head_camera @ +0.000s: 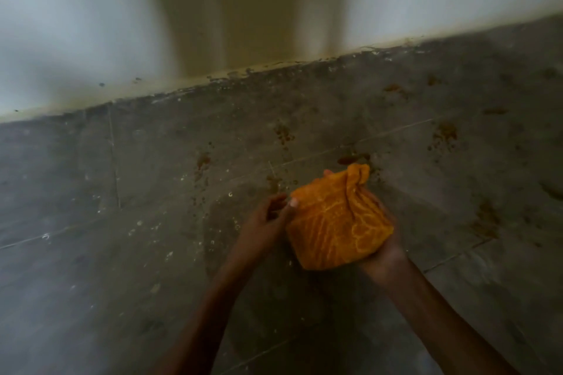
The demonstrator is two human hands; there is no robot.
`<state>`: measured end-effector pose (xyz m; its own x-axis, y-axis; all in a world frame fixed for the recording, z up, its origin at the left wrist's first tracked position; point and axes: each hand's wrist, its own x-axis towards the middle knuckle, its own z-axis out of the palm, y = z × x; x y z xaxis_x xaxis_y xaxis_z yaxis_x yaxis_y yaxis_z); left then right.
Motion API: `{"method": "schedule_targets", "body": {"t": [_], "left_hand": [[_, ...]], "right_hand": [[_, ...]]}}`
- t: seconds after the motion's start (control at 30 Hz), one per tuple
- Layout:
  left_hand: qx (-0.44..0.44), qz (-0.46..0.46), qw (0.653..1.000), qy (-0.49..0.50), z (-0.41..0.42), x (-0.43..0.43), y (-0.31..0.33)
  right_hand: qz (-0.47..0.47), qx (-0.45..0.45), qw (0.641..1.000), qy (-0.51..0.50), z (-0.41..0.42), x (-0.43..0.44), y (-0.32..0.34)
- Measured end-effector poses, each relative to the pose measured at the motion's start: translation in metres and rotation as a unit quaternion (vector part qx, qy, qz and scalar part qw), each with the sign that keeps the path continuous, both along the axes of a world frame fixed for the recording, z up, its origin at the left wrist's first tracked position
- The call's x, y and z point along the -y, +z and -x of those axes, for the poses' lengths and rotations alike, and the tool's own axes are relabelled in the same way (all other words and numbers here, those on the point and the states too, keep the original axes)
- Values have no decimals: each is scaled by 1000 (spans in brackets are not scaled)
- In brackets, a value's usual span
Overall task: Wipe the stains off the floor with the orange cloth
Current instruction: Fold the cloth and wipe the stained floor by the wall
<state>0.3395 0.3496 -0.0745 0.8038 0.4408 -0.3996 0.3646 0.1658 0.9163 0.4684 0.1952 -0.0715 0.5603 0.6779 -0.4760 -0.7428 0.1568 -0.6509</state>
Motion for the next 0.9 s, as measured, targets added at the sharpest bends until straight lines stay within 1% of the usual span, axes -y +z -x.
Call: {"method": "schedule_targets", "body": {"t": [0.03, 0.07, 0.1, 0.13, 0.2, 0.27, 0.3, 0.33, 0.4, 0.47, 0.5, 0.53, 0.57, 0.6, 0.63, 0.67, 0.7, 0.73, 0.77, 0.8, 0.83, 0.87, 0.9], "left_hand": [[-8, 83, 996, 0, -1, -3, 9], [-19, 151, 988, -1, 1, -7, 12], [-26, 196, 980, -3, 3, -11, 14], [-30, 210, 977, -9, 6, -13, 12], [-34, 181, 983, -11, 13, -16, 9], [-32, 162, 986, 29, 20, -21, 7], [-27, 149, 987, 53, 24, -25, 8], [-24, 129, 988, 76, 28, -30, 5], [-25, 99, 987, 125, 42, -44, 7], [-32, 81, 981, 172, 56, -67, 6], [-20, 76, 978, 195, 61, -78, 9], [-5, 54, 977, 205, 67, -94, 10], [2, 8, 979, 205, 72, -108, 9], [-16, -84, 977, 193, 76, -125, 2], [-69, -216, 959, 171, 82, -144, -8], [-143, -351, 913, 150, 89, -164, -21], [-206, -430, 869, 137, 98, -186, -37], [-249, -447, 851, 118, 109, -206, -52], [-266, -438, 854, 95, 120, -224, -67], [-267, -427, 862, 62, 131, -236, -82], [-262, -427, 865, 26, 140, -243, -92], [-257, -430, 865, -1, 146, -247, -102], [-249, -436, 865, -13, 150, -248, -108]], "right_hand": [[-24, -23, 999, 10, 3, -6, 6], [-8, -41, 999, 7, 4, -13, 8], [32, -33, 999, -14, 4, -19, 7], [72, -28, 996, -36, 3, -24, 9], [133, -45, 990, -27, -1, -26, 4], [172, -35, 984, 23, 0, -23, 1], [186, -12, 980, 64, 3, -23, -2], [198, 29, 973, 113, 7, -26, -5], [234, 110, 947, 190, 19, -48, -8], [255, 164, 933, 197, 24, -85, -10], [252, 182, 930, 199, 22, -103, -11], [249, 195, 928, 198, 21, -123, -12], [257, 225, 919, 198, 18, -137, -13], [299, 292, 884, 210, 16, -148, -13], [364, 389, 819, 213, 14, -156, -19], [407, 489, 750, 182, 15, -159, -22], [401, 570, 703, 141, 19, -162, -25], [359, 625, 683, 120, 26, -165, -27], [305, 667, 667, 130, 36, -174, -28], [256, 716, 623, 182, 44, -187, -31], [216, 776, 535, 254, 49, -203, -37], [175, 822, 425, 336, 52, -221, -47], [138, 842, 318, 413, 49, -239, -60]]}}
